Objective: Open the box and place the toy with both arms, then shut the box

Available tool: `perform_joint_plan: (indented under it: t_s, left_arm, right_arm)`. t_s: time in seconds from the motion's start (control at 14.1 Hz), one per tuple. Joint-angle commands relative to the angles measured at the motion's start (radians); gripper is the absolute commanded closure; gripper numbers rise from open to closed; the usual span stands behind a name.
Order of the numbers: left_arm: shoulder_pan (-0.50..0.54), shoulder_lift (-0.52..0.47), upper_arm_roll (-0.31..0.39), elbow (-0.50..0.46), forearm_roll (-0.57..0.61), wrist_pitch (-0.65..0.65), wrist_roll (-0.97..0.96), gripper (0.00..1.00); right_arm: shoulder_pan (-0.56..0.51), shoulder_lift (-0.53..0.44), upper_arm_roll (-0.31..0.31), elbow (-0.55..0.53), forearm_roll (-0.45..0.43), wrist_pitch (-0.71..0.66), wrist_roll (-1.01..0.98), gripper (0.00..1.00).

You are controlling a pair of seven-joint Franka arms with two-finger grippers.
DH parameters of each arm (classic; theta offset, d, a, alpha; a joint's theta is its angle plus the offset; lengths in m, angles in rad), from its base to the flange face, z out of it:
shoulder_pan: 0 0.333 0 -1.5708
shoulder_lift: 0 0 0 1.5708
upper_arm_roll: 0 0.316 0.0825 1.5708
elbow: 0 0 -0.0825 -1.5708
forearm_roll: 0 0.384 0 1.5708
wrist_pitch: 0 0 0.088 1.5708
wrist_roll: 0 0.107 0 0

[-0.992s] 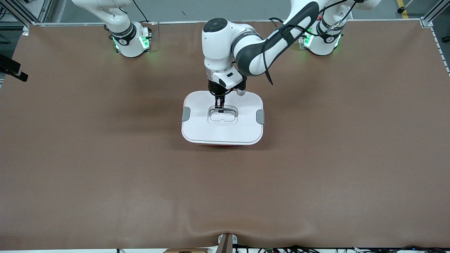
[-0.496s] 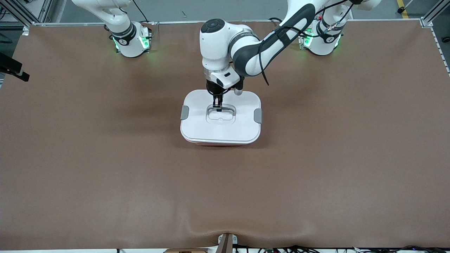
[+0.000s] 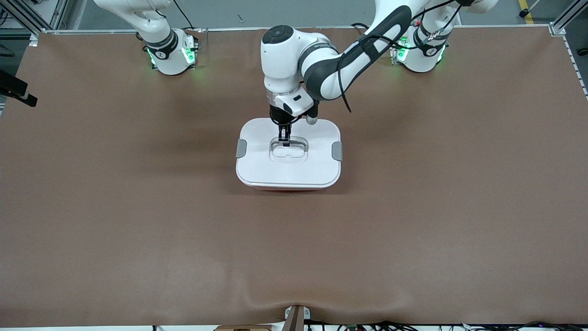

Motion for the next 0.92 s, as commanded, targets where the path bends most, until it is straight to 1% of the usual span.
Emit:
perform_joint_plan:
  t_s: [0.0,0.07,0.14,0.57,0.85]
  left_arm:
    - [-0.024,0.035,-0.001,0.04,0.082,0.002,-0.326,1.0]
    - [-0.024,0.038,0.001,0.043,0.082,0.004,-0.326,1.0]
    - [-0.024,0.043,0.001,0.043,0.084,0.004,-0.325,1.0]
    - [-0.02,0.043,-0.001,0.037,0.085,0.002,-0.323,1.0]
    - [-0.021,0.035,-0.001,0.026,0.085,-0.007,-0.326,1.0]
  right_arm:
    - [-0.009,0.009,0.015,0.025,-0.048,-0.01,0.012,0.0]
    - [-0.001,0.009,0.021,0.02,-0.077,-0.009,0.041,0.0]
    - [0.013,0.009,0.022,0.018,-0.085,-0.01,0.062,0.0]
    - [0.034,0.007,0.022,0.014,-0.082,-0.009,0.066,0.0]
    - [0.039,0.007,0.022,-0.012,-0.077,0.025,0.066,0.0]
